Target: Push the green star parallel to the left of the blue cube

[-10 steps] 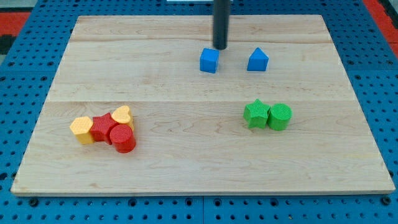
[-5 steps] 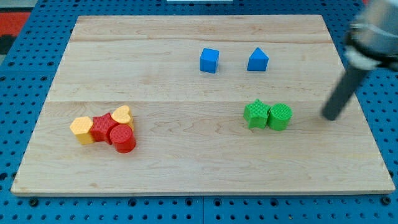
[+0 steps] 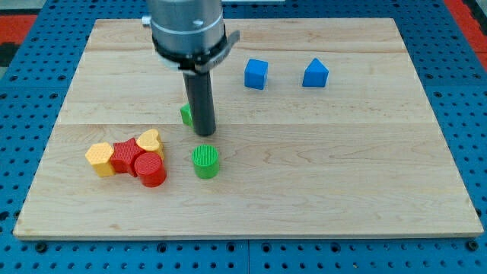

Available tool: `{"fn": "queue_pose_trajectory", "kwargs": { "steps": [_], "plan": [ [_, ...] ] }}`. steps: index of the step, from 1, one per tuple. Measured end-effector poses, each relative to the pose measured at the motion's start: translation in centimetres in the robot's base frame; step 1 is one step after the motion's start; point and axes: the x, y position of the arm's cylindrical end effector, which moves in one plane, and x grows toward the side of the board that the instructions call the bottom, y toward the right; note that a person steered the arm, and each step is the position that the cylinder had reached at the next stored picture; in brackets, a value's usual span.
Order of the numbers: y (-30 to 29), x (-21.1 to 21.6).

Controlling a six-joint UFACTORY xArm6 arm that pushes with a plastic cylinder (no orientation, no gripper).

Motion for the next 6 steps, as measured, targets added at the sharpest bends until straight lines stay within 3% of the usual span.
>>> {"fn": "queue_pose_trajectory", "kwargs": {
  "steps": [1, 2, 3, 6],
  "plan": [
    [-3.1, -4.4],
    [-4.3, -4.3],
    [-9.2, -4.7],
    [-7.1, -12.5]
  ]
}}
